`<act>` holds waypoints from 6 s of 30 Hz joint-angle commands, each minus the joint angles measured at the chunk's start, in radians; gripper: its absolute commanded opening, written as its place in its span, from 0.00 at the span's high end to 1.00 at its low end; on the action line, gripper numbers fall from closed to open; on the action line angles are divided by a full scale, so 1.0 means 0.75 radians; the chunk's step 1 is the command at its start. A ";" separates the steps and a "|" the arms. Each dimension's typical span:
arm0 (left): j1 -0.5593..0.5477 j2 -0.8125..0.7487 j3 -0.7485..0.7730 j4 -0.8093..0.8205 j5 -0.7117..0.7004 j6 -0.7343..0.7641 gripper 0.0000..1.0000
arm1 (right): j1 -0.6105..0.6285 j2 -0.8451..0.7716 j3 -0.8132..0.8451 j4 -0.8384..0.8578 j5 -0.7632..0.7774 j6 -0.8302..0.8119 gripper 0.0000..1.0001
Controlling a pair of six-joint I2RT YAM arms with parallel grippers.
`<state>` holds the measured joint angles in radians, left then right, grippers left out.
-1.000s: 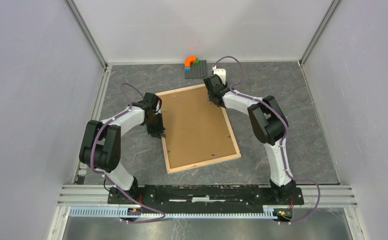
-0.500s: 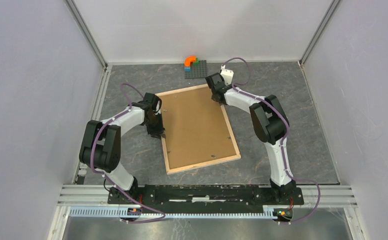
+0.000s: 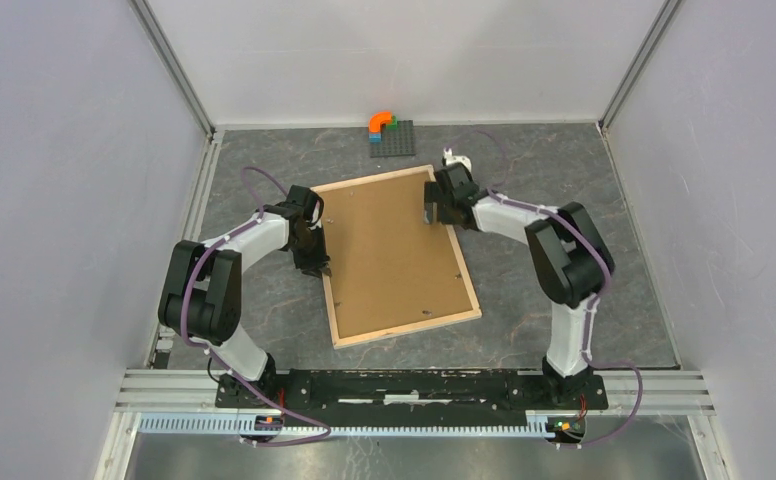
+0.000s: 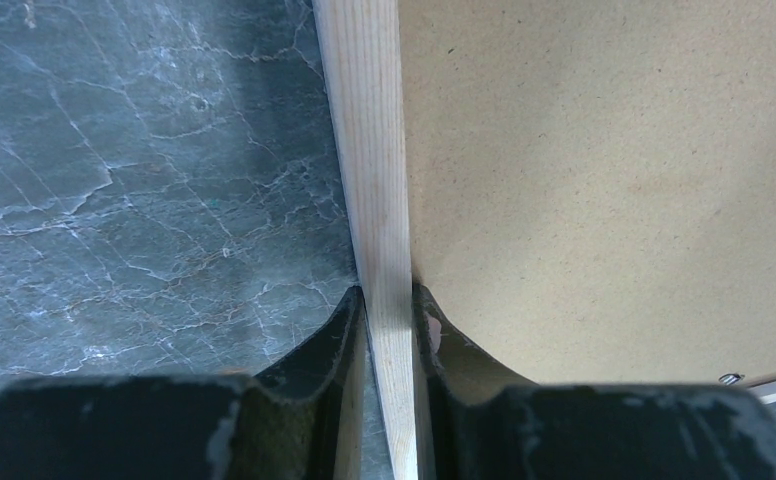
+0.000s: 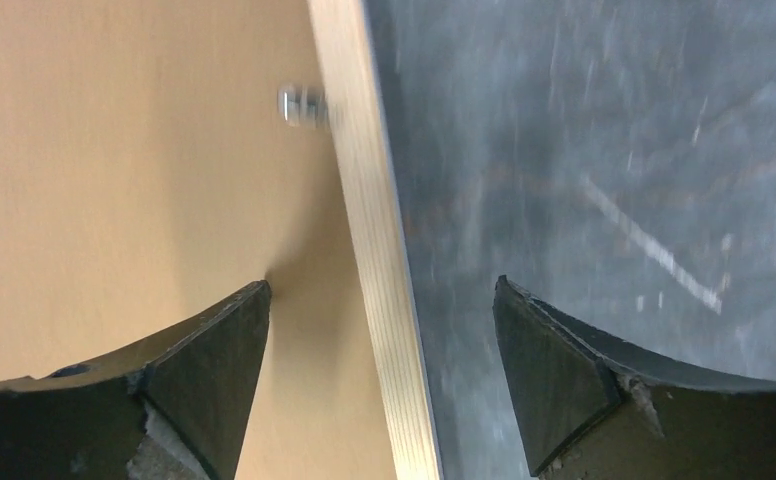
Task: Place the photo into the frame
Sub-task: Install the photo frame at the center of the board, then adjust the photo frame at the center of the board, then install the photo frame at the center of the board.
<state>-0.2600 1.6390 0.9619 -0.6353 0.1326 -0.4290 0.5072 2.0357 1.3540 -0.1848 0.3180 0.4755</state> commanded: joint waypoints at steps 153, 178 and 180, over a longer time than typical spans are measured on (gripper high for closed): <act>0.052 0.160 0.247 -0.032 -0.265 -0.174 0.98 | 0.002 -0.201 -0.312 -0.357 0.120 0.479 0.91; 0.052 0.155 0.247 -0.028 -0.247 -0.176 0.98 | 0.021 -0.203 -0.310 -0.434 0.158 0.475 0.85; 0.052 0.154 0.247 -0.030 -0.249 -0.174 0.98 | 0.021 -0.204 -0.308 -0.432 0.160 0.467 0.84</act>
<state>-0.2043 1.7588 1.1320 -0.6739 -0.1654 -0.5369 0.5003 1.8599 1.1648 -0.4023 0.5400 0.7696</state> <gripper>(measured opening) 0.305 0.217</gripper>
